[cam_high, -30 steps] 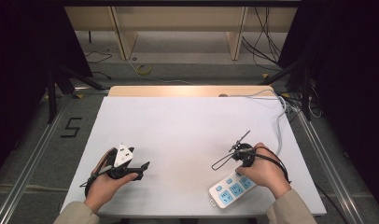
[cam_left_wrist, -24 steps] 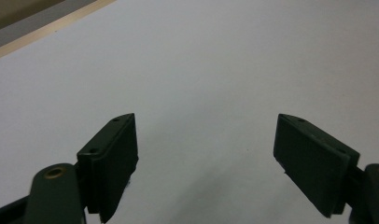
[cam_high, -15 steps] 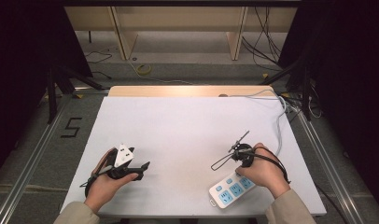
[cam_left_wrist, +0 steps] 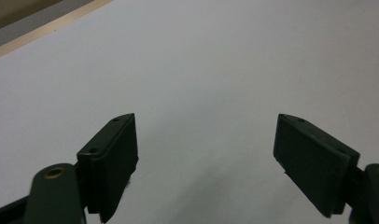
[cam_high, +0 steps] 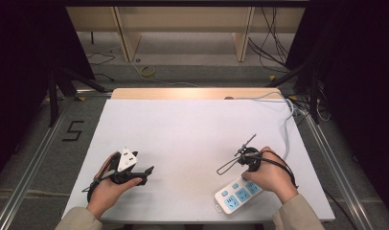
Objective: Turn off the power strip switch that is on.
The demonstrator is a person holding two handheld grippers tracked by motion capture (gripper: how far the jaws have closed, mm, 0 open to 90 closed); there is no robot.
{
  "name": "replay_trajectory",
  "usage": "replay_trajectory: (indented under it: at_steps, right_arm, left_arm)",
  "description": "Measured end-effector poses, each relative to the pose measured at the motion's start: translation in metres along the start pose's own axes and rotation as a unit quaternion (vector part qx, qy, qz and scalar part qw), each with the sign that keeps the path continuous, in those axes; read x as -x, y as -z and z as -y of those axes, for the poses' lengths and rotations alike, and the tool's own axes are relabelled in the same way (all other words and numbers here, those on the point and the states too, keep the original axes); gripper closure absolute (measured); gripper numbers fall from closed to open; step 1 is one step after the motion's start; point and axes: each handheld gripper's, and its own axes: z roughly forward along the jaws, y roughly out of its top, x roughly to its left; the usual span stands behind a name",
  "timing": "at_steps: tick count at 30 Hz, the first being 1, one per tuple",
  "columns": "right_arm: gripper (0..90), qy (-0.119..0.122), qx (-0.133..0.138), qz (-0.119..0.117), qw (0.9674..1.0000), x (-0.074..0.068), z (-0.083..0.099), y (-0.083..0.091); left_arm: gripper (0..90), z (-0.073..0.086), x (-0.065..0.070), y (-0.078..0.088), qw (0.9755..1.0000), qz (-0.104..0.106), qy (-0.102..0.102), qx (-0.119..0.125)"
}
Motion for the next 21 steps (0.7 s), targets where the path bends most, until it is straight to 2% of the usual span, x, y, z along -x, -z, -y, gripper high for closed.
replay_trajectory:
  at_steps: [18, 21]
  right_arm:
    - [90.0, 0.001, 0.006, -0.005, 1.0000, 0.0015, 0.0020, 0.0012]
    - [90.0, -0.001, 0.011, 0.000, 0.9999, 0.0025, 0.0024, 0.0017]
  left_arm:
    - [21.8, 0.0001, -0.0005, -0.0006, 1.0000, 0.002, -0.001, -0.001]
    - [21.7, 0.0002, -0.0002, -0.0005, 1.0000, 0.002, 0.001, -0.002]
